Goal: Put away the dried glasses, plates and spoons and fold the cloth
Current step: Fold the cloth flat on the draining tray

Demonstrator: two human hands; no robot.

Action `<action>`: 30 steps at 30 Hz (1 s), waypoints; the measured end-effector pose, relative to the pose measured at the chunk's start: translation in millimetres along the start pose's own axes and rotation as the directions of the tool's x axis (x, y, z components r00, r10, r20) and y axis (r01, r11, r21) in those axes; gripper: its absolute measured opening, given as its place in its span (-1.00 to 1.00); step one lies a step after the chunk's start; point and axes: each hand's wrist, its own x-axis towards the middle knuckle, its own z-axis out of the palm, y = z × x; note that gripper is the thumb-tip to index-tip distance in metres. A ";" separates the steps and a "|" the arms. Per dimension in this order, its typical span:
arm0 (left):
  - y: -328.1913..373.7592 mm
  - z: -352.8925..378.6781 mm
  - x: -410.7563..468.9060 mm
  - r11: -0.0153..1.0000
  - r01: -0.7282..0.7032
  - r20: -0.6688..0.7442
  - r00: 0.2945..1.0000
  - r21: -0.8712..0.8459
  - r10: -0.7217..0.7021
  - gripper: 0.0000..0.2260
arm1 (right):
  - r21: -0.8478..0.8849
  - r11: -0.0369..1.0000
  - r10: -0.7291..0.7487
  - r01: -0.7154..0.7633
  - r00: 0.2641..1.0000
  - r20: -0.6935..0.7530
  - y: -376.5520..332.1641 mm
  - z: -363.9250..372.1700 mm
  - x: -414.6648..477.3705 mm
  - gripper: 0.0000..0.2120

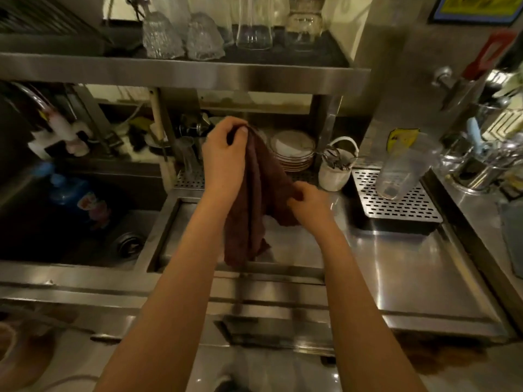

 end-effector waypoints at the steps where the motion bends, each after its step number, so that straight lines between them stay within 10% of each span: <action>1: -5.5 -7.5 4.4 1.000 0.016 -0.007 1.000 0.003 -0.016 -0.85 | 0.010 1.000 0.020 -0.019 0.999 -0.049 -3.2 6.6 2.1 -0.82; 16: -79.5 -95.8 47.9 0.982 0.189 -0.069 0.980 0.028 -0.187 -0.82 | -0.054 0.972 0.200 -0.227 0.929 -0.311 -25.8 59.1 18.1 -0.83; 30: -80.5 -86.3 101.7 0.989 0.141 -0.099 0.986 0.047 -0.136 -0.86 | 0.168 0.983 0.061 0.078 0.718 -0.693 -80.2 3.1 57.4 -0.86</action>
